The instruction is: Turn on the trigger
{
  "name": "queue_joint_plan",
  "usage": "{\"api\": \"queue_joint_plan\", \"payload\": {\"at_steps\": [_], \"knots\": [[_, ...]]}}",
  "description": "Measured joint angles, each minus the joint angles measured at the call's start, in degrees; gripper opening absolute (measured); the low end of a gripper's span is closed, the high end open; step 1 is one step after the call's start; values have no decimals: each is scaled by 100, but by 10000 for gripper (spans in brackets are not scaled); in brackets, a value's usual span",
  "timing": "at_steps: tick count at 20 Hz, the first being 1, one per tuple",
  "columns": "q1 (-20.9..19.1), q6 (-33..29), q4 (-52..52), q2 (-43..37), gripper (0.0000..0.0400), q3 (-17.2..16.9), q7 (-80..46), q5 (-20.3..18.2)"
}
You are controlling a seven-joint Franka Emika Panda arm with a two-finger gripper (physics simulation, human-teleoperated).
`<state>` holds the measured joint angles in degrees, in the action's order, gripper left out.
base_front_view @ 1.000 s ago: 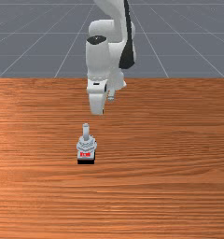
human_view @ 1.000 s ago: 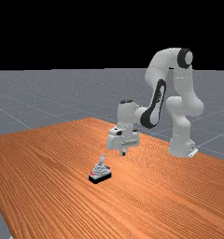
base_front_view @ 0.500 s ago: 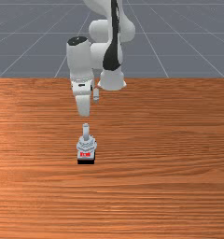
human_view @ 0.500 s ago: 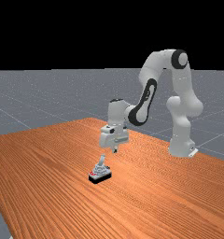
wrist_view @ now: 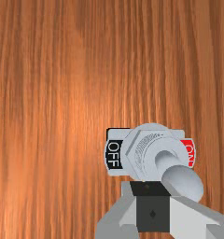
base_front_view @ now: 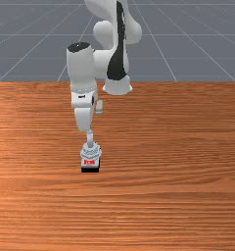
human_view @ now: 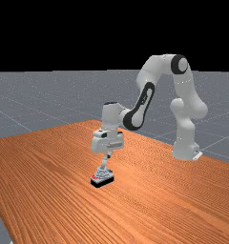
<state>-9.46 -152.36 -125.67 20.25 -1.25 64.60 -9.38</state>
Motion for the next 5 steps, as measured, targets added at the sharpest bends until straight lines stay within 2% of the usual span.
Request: {"api": "queue_joint_plan", "payload": {"at_steps": [1, 2, 5], "knots": [[193, 193, 172, 57, 0, -169, -314, 316], [117, 283, 297, 99, 0, -105, -351, 110], [61, 290, 623, 229, 0, -45, -193, 76]]}}
